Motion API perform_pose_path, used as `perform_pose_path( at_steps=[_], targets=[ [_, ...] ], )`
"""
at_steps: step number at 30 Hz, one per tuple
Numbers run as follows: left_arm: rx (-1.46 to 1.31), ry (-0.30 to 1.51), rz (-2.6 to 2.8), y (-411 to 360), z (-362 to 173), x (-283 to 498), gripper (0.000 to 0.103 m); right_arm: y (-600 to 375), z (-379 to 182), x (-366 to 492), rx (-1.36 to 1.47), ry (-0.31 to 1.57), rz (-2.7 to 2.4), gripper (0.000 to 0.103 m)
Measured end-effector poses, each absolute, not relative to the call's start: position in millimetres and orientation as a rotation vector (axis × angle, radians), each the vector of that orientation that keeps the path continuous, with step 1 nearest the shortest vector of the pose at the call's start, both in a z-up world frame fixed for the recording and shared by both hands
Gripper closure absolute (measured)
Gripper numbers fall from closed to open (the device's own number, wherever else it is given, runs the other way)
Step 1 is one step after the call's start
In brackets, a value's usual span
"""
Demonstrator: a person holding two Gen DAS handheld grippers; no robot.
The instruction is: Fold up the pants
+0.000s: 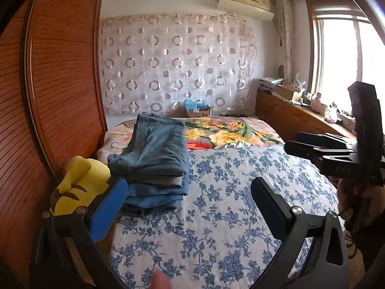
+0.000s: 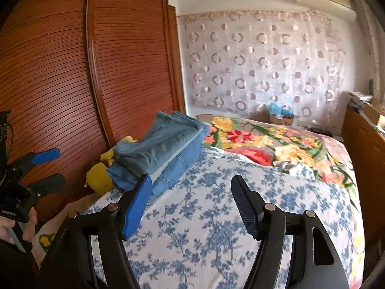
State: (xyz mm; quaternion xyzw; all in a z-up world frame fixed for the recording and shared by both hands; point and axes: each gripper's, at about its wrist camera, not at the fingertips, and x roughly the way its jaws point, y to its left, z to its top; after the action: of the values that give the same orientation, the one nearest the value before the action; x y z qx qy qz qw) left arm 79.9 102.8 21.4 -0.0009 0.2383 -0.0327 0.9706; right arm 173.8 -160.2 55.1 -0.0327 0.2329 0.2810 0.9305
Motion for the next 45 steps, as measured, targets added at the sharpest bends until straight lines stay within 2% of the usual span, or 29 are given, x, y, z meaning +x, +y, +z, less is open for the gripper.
perform_pose_path(
  at_steps=[15, 23, 45],
  targets=[
    [-0.006, 0.512, -0.129, 47, 9, 59, 0.001, -193, 53, 90, -0.049, 0.446, 0.443, 0.022],
    [0.0, 0.525, -0.15, 17, 6, 49, 0.001, -206, 53, 59, -0.008, 0.464, 0.361, 0.022],
    [-0.017, 0.439, -0.151, 4, 57, 14, 0.001, -199, 83, -15, 0.031, 0.373, 0.272, 0.022]
  ],
)
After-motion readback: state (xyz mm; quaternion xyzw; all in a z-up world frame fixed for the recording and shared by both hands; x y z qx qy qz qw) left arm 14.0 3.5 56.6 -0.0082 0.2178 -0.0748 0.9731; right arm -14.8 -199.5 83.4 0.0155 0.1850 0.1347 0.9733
